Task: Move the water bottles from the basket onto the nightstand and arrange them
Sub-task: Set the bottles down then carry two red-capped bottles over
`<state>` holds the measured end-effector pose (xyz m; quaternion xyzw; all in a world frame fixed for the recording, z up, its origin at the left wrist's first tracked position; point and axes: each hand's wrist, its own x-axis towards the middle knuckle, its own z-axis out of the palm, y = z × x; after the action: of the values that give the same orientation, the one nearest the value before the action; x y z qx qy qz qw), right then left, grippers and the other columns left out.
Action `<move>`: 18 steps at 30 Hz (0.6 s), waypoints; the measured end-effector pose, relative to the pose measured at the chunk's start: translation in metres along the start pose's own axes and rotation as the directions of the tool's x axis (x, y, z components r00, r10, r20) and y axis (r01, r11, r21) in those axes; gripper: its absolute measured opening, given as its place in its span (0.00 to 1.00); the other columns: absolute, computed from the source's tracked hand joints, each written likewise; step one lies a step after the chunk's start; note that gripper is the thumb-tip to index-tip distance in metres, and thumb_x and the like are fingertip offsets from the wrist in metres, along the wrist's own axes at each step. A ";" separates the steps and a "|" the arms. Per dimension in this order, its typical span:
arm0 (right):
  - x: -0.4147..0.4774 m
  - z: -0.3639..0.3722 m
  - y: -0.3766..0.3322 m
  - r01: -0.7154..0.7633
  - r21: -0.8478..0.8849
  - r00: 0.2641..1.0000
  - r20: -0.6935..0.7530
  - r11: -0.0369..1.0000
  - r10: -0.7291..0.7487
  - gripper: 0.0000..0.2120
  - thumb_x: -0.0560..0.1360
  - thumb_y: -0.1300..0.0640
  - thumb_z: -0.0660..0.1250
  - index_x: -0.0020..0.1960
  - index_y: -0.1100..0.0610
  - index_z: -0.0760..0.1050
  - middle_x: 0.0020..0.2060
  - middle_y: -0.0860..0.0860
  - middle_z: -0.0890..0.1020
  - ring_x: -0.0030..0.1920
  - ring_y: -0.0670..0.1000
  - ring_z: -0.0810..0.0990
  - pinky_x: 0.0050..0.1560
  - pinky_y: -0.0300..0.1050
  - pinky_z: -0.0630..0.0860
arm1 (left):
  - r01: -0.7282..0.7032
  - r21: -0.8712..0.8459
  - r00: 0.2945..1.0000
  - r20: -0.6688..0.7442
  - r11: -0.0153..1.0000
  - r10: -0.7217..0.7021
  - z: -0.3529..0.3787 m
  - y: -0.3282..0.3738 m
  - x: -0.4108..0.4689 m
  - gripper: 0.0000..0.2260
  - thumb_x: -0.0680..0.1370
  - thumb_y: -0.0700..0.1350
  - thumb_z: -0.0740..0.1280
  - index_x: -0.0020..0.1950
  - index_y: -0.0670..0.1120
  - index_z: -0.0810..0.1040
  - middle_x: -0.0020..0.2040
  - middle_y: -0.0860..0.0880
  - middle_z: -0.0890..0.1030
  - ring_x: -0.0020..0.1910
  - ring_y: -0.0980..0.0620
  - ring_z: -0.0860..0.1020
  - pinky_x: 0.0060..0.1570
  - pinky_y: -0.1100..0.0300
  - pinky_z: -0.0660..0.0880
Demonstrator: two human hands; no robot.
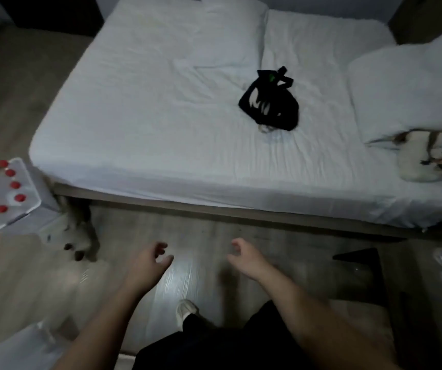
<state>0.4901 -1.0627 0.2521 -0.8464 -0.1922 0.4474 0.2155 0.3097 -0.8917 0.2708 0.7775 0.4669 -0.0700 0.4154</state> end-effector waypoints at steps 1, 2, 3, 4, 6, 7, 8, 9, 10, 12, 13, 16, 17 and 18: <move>0.000 0.013 -0.019 0.034 -0.042 0.999 0.028 0.999 -0.033 0.23 0.75 0.55 0.65 0.69 0.58 0.68 0.64 0.56 0.74 0.62 0.55 0.75 0.61 0.42 0.70 | 0.020 -0.022 0.999 -0.026 1.000 -0.020 -0.014 -0.012 -0.002 0.16 0.75 0.46 0.69 0.61 0.44 0.76 0.55 0.46 0.80 0.53 0.51 0.77 0.53 0.59 0.70; 0.000 0.024 -0.036 0.063 -0.075 0.997 0.047 0.995 -0.060 0.23 0.75 0.56 0.65 0.69 0.58 0.68 0.64 0.57 0.74 0.63 0.55 0.74 0.61 0.42 0.70 | 0.038 -0.050 0.998 -0.047 0.998 -0.040 -0.026 -0.024 -0.004 0.16 0.75 0.45 0.70 0.61 0.44 0.76 0.55 0.45 0.80 0.54 0.49 0.77 0.53 0.59 0.70; 0.001 0.033 -0.052 0.089 -0.105 0.995 0.058 0.991 -0.083 0.23 0.75 0.56 0.65 0.69 0.58 0.68 0.64 0.57 0.74 0.63 0.55 0.74 0.61 0.41 0.69 | 0.049 -0.078 0.996 -0.069 0.996 -0.055 -0.036 -0.034 -0.006 0.16 0.74 0.45 0.70 0.61 0.43 0.76 0.55 0.45 0.81 0.55 0.49 0.78 0.54 0.58 0.71; 0.004 0.040 -0.066 0.110 -0.131 0.993 0.067 0.985 -0.102 0.23 0.75 0.56 0.65 0.69 0.58 0.68 0.64 0.57 0.74 0.64 0.55 0.73 0.62 0.41 0.68 | 0.060 -0.100 0.994 -0.087 0.993 -0.068 -0.044 -0.044 -0.007 0.16 0.74 0.45 0.70 0.61 0.44 0.76 0.55 0.45 0.81 0.55 0.48 0.78 0.55 0.57 0.71; 0.011 0.051 -0.089 0.152 -0.173 0.987 0.087 0.973 -0.138 0.24 0.75 0.56 0.66 0.69 0.58 0.68 0.65 0.57 0.74 0.64 0.54 0.73 0.62 0.40 0.67 | 0.083 -0.136 0.989 -0.112 0.987 -0.098 -0.058 -0.061 -0.009 0.15 0.74 0.45 0.70 0.60 0.44 0.76 0.55 0.46 0.81 0.56 0.48 0.78 0.57 0.57 0.71; 0.015 0.056 -0.099 0.174 -0.193 0.983 0.096 0.966 -0.158 0.24 0.74 0.55 0.66 0.69 0.58 0.69 0.65 0.57 0.74 0.64 0.54 0.74 0.61 0.40 0.68 | 0.095 -0.154 0.986 -0.121 0.983 -0.115 -0.063 -0.068 -0.009 0.15 0.74 0.45 0.70 0.60 0.44 0.76 0.54 0.46 0.80 0.56 0.49 0.77 0.57 0.56 0.71; 0.019 0.060 -0.109 0.191 -0.211 0.980 0.104 0.959 -0.172 0.24 0.74 0.55 0.67 0.68 0.57 0.69 0.65 0.56 0.75 0.64 0.54 0.74 0.60 0.40 0.68 | 0.107 -0.173 0.983 -0.131 0.979 -0.130 -0.069 -0.075 -0.008 0.15 0.74 0.45 0.70 0.60 0.44 0.76 0.54 0.46 0.80 0.56 0.49 0.77 0.56 0.57 0.71; 0.022 0.064 -0.117 0.205 -0.226 0.977 0.111 0.952 -0.184 0.24 0.74 0.55 0.67 0.68 0.57 0.69 0.65 0.56 0.75 0.64 0.53 0.74 0.60 0.39 0.68 | 0.116 -0.188 0.979 -0.144 0.975 -0.144 -0.073 -0.081 -0.008 0.15 0.74 0.44 0.70 0.60 0.44 0.77 0.54 0.45 0.81 0.55 0.49 0.77 0.56 0.57 0.71; 0.026 0.068 -0.125 0.213 -0.239 0.975 0.119 0.947 -0.189 0.24 0.74 0.56 0.67 0.68 0.58 0.69 0.65 0.56 0.74 0.64 0.53 0.74 0.60 0.38 0.67 | 0.125 -0.201 0.974 -0.161 0.972 -0.159 -0.077 -0.087 -0.006 0.15 0.74 0.44 0.70 0.59 0.44 0.77 0.54 0.46 0.81 0.55 0.49 0.77 0.56 0.57 0.71; 0.037 0.074 -0.141 0.230 -0.266 0.970 0.142 0.936 -0.198 0.24 0.75 0.56 0.67 0.69 0.58 0.68 0.65 0.57 0.74 0.65 0.53 0.73 0.60 0.39 0.67 | 0.131 -0.222 0.966 -0.191 0.966 -0.175 -0.087 -0.095 -0.002 0.14 0.74 0.44 0.70 0.59 0.44 0.77 0.53 0.47 0.80 0.53 0.51 0.77 0.56 0.58 0.70; 0.044 0.078 -0.149 0.236 -0.281 0.968 0.152 0.930 -0.200 0.24 0.75 0.55 0.67 0.69 0.58 0.68 0.65 0.57 0.74 0.65 0.53 0.73 0.61 0.39 0.68 | 0.134 -0.236 0.962 -0.201 0.962 -0.183 -0.092 -0.099 0.002 0.14 0.75 0.44 0.69 0.60 0.44 0.77 0.53 0.47 0.79 0.53 0.52 0.76 0.56 0.58 0.70; 0.067 0.088 -0.173 0.267 -0.340 0.959 0.191 0.902 -0.211 0.24 0.75 0.55 0.66 0.70 0.58 0.67 0.65 0.57 0.74 0.65 0.53 0.73 0.61 0.40 0.67 | 0.155 -0.252 0.953 -0.218 0.955 -0.212 -0.112 -0.112 0.019 0.15 0.75 0.44 0.69 0.61 0.44 0.76 0.54 0.47 0.79 0.55 0.51 0.76 0.55 0.58 0.70; 0.077 0.092 -0.183 0.286 -0.359 0.953 0.207 0.888 -0.223 0.24 0.76 0.55 0.66 0.70 0.58 0.66 0.65 0.57 0.73 0.66 0.54 0.72 0.62 0.40 0.67 | 0.159 -0.250 0.950 -0.225 0.955 -0.217 -0.120 -0.117 0.028 0.15 0.75 0.44 0.69 0.61 0.44 0.76 0.55 0.46 0.79 0.55 0.50 0.76 0.56 0.59 0.70; 0.087 0.096 -0.195 0.303 -0.374 0.947 0.222 0.876 -0.233 0.25 0.76 0.55 0.66 0.70 0.58 0.65 0.66 0.57 0.72 0.66 0.54 0.72 0.62 0.40 0.66 | 0.164 -0.251 0.947 -0.230 0.954 -0.223 -0.129 -0.122 0.038 0.15 0.75 0.44 0.69 0.61 0.43 0.76 0.55 0.46 0.79 0.55 0.50 0.76 0.56 0.59 0.70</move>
<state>0.4299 -0.8369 0.2494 -0.7962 -0.4138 0.4343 0.0791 0.1989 -0.7474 0.2642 0.6770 0.5961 0.0446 0.4294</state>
